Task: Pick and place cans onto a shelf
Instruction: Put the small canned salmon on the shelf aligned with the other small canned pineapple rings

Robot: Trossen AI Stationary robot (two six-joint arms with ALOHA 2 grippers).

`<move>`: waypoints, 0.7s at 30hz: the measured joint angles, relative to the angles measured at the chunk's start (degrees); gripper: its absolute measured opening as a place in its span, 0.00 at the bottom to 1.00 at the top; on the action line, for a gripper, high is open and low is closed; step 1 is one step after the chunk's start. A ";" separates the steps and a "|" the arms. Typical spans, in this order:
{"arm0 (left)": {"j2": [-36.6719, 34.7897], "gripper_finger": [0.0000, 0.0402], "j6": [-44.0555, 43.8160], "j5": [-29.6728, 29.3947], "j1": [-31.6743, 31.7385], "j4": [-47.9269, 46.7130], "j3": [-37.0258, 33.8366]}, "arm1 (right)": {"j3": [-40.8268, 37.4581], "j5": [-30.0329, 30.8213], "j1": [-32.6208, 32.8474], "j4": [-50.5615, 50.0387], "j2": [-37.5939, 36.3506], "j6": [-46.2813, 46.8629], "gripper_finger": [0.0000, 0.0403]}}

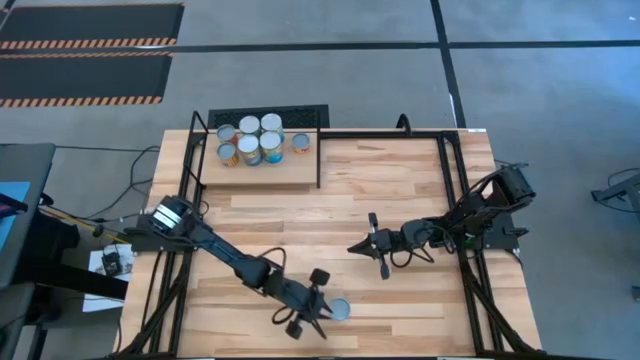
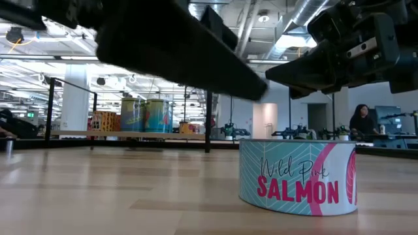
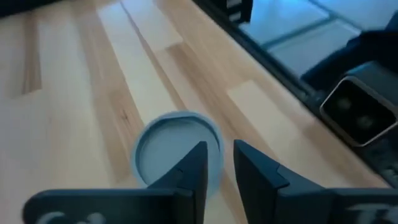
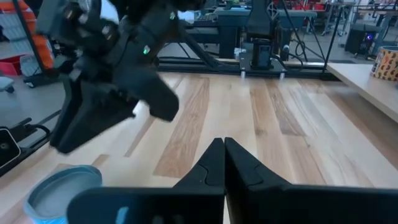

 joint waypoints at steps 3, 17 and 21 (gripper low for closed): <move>2.30 0.20 1.85 -0.04 0.02 -2.34 2.61 | 0.00 0.00 0.00 0.09 0.00 0.12 0.03; 5.05 0.10 7.16 -4.45 0.10 -10.21 6.30 | 0.00 -0.02 0.00 0.12 -0.02 0.15 0.03; 2.30 0.02 5.77 -6.75 0.02 -14.34 6.05 | 0.00 -0.02 0.00 0.08 -0.02 0.74 0.03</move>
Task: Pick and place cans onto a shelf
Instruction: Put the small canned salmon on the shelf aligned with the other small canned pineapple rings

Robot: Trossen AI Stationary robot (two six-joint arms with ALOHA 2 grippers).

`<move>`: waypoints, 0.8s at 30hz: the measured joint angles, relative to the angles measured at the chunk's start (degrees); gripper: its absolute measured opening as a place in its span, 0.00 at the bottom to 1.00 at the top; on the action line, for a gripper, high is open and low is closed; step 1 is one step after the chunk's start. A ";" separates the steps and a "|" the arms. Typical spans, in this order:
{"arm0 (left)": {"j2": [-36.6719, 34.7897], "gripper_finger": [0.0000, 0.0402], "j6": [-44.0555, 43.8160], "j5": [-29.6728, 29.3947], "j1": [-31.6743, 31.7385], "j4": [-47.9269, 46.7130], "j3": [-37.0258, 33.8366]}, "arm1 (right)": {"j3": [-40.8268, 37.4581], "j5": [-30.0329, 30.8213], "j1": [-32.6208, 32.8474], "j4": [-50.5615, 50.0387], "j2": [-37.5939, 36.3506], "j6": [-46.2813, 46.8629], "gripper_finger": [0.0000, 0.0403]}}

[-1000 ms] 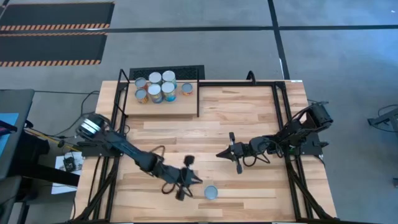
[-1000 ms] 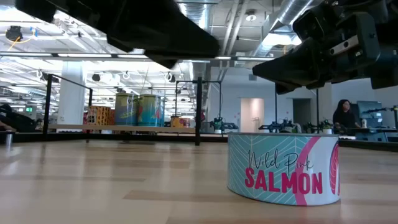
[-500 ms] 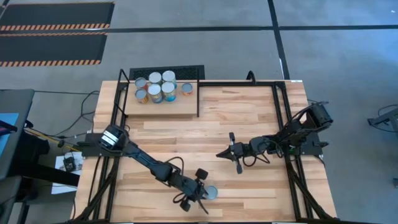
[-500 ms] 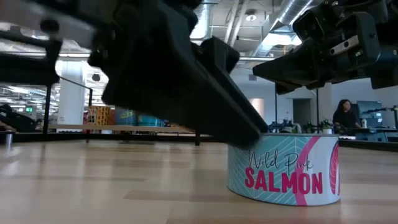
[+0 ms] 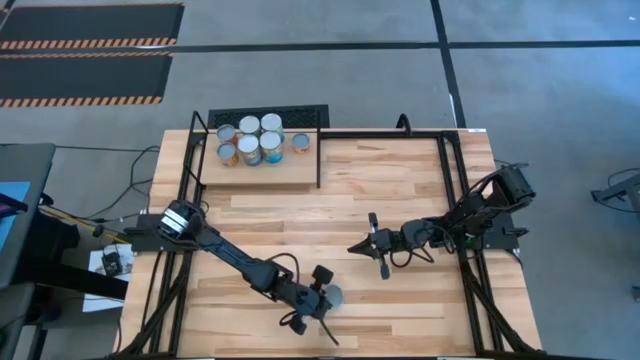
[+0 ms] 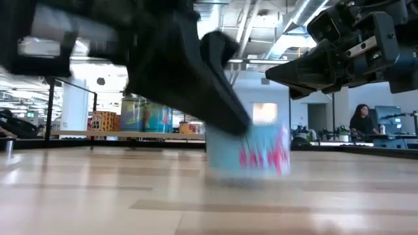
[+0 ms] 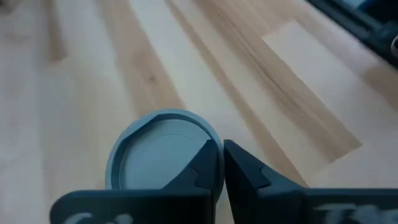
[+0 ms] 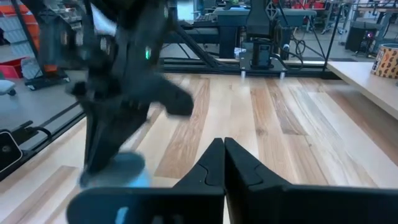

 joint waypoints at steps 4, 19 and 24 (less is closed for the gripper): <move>-5.67 0.01 -4.50 -2.98 0.44 -7.17 0.07 | 0.00 0.00 0.00 -0.14 0.00 0.20 0.03; -25.12 0.00 -24.99 -20.08 20.04 -33.18 -1.46 | 0.04 0.00 0.02 0.31 -0.02 0.33 0.03; -24.77 0.00 -23.13 -18.38 30.92 -33.42 -2.60 | 0.22 0.00 0.00 0.27 -0.02 0.57 0.03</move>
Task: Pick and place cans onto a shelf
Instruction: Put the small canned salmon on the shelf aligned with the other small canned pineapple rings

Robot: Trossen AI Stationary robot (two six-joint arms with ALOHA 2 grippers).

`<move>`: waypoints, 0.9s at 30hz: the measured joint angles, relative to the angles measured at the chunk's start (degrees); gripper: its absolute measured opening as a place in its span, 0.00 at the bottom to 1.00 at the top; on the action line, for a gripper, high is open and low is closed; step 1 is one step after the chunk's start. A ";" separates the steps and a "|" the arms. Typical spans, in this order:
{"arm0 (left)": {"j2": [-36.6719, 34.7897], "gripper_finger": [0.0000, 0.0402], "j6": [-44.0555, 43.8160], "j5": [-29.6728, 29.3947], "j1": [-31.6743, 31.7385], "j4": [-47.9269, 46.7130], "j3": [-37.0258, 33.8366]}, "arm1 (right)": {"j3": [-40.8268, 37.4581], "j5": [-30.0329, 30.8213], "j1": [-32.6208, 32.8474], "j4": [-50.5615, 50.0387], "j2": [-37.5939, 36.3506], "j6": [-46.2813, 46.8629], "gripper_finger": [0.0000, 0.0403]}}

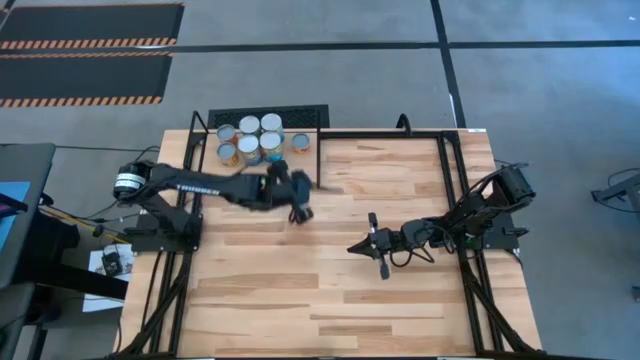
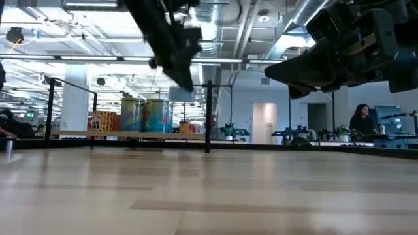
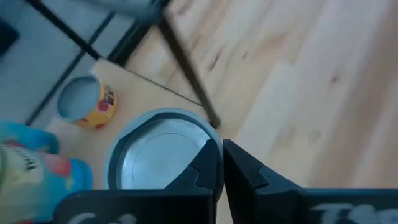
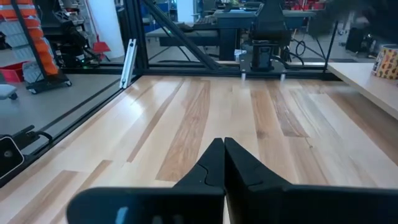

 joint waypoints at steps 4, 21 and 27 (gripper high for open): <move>0.38 0.00 1.48 5.32 6.14 8.55 -6.15 | 0.00 0.00 0.02 -0.12 0.00 0.11 0.03; 1.29 0.00 5.37 10.73 15.97 26.62 -13.92 | 0.00 0.00 0.02 -0.22 0.00 -0.15 0.03; 4.07 0.00 7.51 11.25 16.52 29.56 -13.96 | 0.05 0.00 0.02 -0.17 0.00 -0.19 0.03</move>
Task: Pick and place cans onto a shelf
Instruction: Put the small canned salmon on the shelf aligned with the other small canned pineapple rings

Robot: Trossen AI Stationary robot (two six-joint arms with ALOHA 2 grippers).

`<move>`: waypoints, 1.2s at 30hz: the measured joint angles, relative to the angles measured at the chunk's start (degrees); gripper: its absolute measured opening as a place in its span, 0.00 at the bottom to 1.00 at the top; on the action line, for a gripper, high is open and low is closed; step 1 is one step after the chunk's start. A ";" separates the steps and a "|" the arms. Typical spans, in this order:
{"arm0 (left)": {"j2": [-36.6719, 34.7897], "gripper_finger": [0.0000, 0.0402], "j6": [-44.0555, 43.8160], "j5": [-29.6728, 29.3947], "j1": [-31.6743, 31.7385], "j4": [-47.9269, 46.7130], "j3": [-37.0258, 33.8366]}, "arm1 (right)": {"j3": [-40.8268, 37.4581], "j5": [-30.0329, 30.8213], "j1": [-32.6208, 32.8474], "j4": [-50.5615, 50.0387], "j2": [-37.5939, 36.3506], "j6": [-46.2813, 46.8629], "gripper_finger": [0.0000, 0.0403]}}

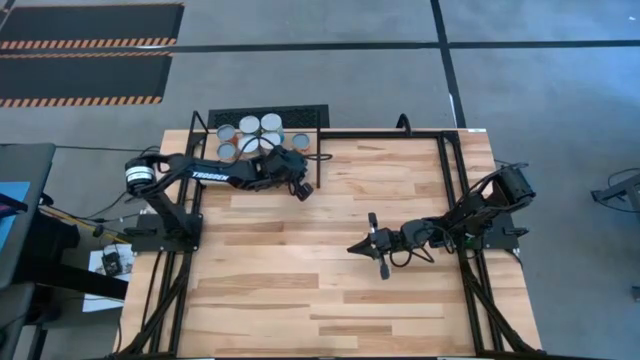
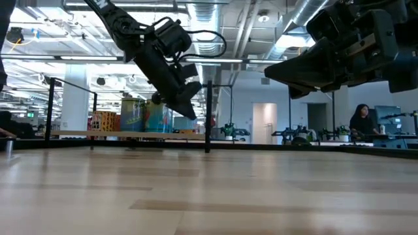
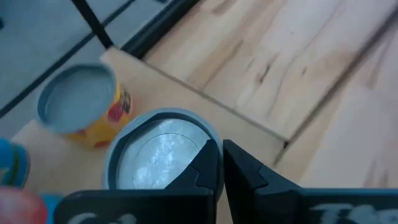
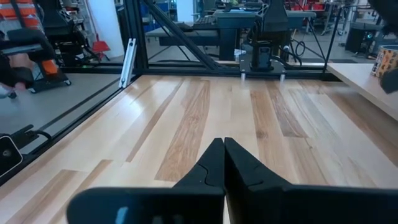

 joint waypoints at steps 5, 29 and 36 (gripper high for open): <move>1.18 0.00 0.38 0.53 1.33 0.82 0.03 | 0.27 0.00 0.00 -0.03 0.00 -0.16 0.03; -0.59 0.10 5.77 -0.95 -0.31 3.36 0.60 | 0.27 0.00 0.00 -0.06 0.00 -0.13 0.03; -4.53 0.01 5.98 -0.99 -5.75 1.21 -0.44 | 0.30 0.00 0.00 -0.29 0.00 -0.13 0.03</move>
